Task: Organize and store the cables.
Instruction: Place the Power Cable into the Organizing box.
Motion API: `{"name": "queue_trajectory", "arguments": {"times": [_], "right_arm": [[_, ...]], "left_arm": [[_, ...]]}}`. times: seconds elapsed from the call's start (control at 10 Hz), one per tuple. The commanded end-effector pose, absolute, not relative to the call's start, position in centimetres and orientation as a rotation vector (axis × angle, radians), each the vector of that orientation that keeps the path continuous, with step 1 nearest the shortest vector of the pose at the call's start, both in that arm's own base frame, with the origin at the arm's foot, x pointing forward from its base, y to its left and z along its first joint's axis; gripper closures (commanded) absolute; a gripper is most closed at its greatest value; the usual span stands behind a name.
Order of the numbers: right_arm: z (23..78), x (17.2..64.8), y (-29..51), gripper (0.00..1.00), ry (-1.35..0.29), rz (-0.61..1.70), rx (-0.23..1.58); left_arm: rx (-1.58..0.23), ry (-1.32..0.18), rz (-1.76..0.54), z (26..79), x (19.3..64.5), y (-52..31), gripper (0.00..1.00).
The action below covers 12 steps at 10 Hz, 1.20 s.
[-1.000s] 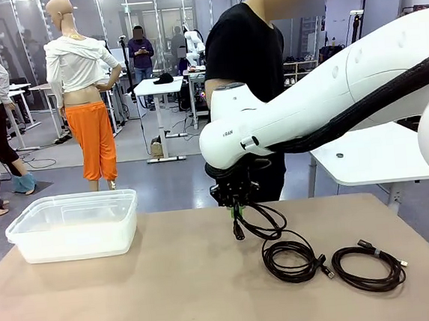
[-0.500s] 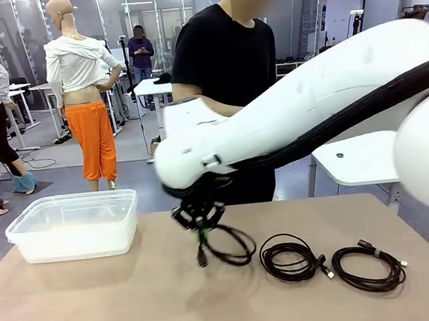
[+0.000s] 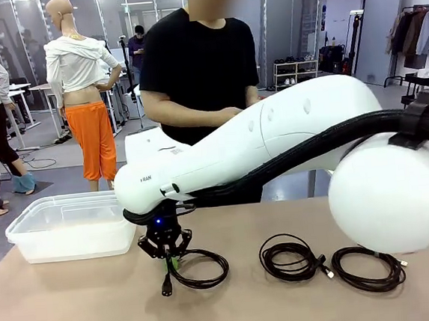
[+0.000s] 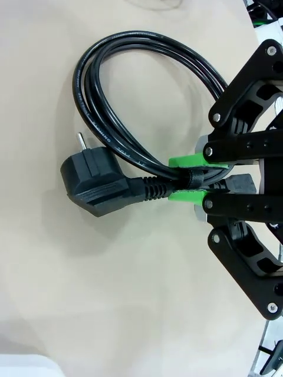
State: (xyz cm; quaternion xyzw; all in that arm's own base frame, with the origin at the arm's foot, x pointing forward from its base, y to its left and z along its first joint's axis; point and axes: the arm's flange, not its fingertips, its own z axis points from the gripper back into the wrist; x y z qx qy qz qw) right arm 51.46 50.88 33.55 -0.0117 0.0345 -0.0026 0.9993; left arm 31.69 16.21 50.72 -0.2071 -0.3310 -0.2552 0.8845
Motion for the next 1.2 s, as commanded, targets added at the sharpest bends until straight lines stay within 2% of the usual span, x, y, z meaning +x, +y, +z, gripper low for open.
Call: {"name": "queue_trajectory", "arguments": {"times": [0.0, 0.1, 0.2, 0.3, 0.4, 0.5, 0.6, 0.7, 1.0, 1.1], "right_arm": [[34.4, 51.9, 51.3, 0.83, 0.089, 0.007, -0.026], [34.2, 51.9, 51.4, 0.83, 0.107, 0.007, -0.005], [34.1, 51.9, 51.3, 0.78, 0.118, 0.019, 0.01], [33.8, 52.1, 51.1, 0.59, 0.126, 0.019, 0.035], [33.9, 52.1, 51.0, 0.51, 0.129, 0.03, 0.053], [34.1, 52.2, 50.6, 0.3, 0.116, 0.025, 0.056], [34.3, 52.1, 50.3, 0.22, 0.111, 0.035, 0.07], [34.7, 52.3, 49.4, 0.01, 0.103, 0.028, 0.093], [38.2, 51.4, 45.3, 0.0, 0.07, 0.085, 0.157], [40.0, 50.7, 43.1, 0.04, 0.05, 0.152, 0.133]], "left_arm": [[-0.444, -0.699, -0.548, 50.8, 31.7, 16.5, 0.0], [-0.444, -0.699, -0.548, 50.8, 31.7, 16.5, 0.0], [-0.444, -0.699, -0.548, 50.8, 31.7, 16.5, 0.0], [-0.444, -0.699, -0.548, 50.8, 31.7, 16.5, 0.0], [-0.444, -0.699, -0.548, 50.8, 31.7, 16.5, 0.0], [-0.444, -0.699, -0.548, 50.8, 31.7, 16.5, 0.0], [-0.444, -0.699, -0.548, 50.8, 31.7, 16.5, 0.0], [-0.444, -0.699, -0.548, 50.8, 31.7, 16.5, 0.0], [-0.444, -0.699, -0.548, 50.8, 31.7, 16.5, 0.0], [-0.444, -0.699, -0.548, 50.8, 31.7, 16.5, 0.0]]}}
